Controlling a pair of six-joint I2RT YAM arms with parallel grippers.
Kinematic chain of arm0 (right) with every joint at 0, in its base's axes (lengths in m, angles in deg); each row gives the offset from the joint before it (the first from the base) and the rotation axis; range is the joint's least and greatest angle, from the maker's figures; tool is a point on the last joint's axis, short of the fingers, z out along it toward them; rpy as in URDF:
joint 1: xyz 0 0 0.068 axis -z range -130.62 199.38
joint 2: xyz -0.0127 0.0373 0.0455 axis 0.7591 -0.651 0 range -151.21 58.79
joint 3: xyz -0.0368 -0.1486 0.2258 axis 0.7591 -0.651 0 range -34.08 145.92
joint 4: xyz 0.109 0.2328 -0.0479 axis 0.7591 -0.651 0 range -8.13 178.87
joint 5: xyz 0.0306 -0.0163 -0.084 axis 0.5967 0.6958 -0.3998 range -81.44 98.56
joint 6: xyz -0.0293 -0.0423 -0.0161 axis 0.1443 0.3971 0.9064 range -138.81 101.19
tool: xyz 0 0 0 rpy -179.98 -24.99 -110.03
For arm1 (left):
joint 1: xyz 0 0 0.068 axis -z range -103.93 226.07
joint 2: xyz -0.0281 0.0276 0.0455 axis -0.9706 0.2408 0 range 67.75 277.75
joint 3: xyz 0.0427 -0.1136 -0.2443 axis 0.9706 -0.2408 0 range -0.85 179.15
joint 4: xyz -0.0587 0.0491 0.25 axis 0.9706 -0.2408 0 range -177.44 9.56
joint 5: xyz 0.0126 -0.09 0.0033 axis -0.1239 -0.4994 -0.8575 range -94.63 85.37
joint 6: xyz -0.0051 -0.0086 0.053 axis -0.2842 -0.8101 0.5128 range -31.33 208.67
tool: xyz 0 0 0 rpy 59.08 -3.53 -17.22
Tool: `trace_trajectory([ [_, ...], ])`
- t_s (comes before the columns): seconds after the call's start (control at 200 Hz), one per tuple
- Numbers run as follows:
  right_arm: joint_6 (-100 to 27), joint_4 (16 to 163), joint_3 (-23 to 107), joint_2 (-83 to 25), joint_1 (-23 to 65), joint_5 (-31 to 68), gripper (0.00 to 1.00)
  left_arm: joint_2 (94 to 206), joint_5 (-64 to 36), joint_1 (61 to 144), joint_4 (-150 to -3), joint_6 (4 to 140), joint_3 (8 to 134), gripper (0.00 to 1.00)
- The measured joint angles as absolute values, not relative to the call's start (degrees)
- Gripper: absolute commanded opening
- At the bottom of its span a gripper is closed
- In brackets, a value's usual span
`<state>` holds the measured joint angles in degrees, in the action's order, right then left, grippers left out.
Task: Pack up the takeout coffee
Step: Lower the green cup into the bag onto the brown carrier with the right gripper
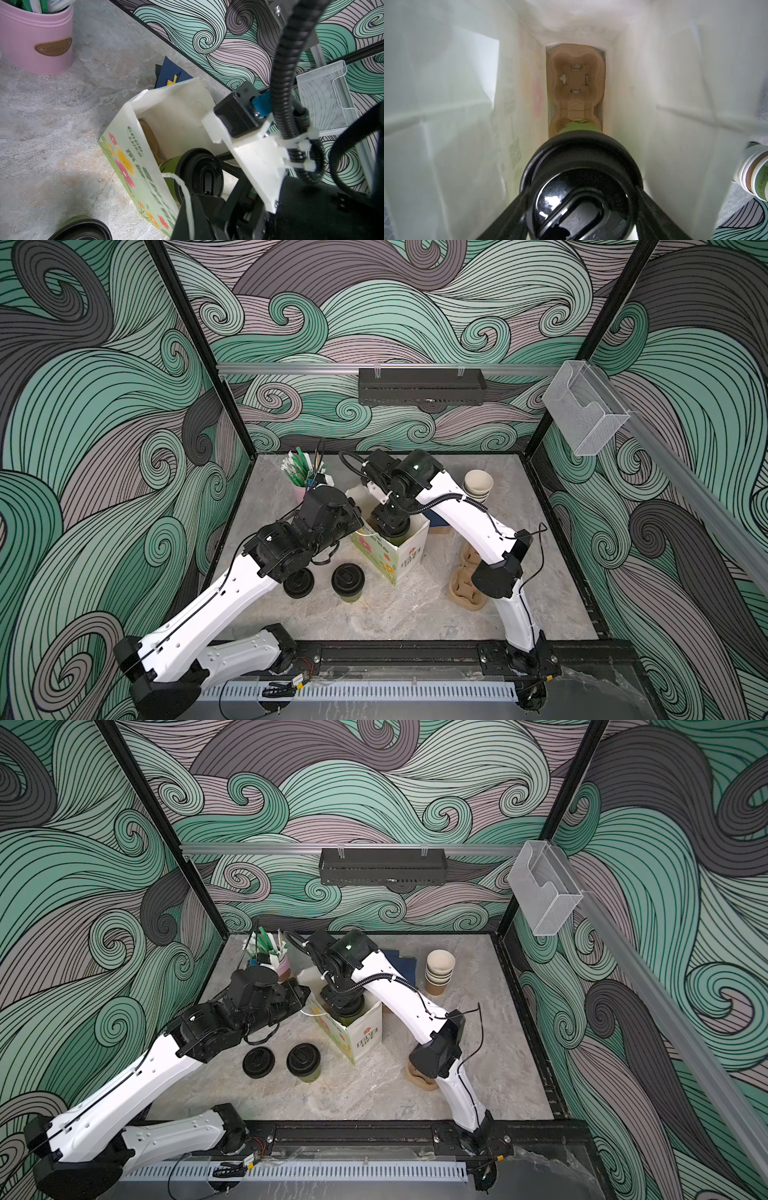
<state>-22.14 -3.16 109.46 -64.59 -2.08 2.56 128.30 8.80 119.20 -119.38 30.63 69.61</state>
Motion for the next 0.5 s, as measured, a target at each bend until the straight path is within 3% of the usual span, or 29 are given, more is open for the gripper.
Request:
trace_trajectory([
  [0.5,-23.71,-3.07,109.61,-67.58,-1.53,3.94,0.72,127.93,8.17,119.20,-118.87,30.23,69.12,0.00],
])
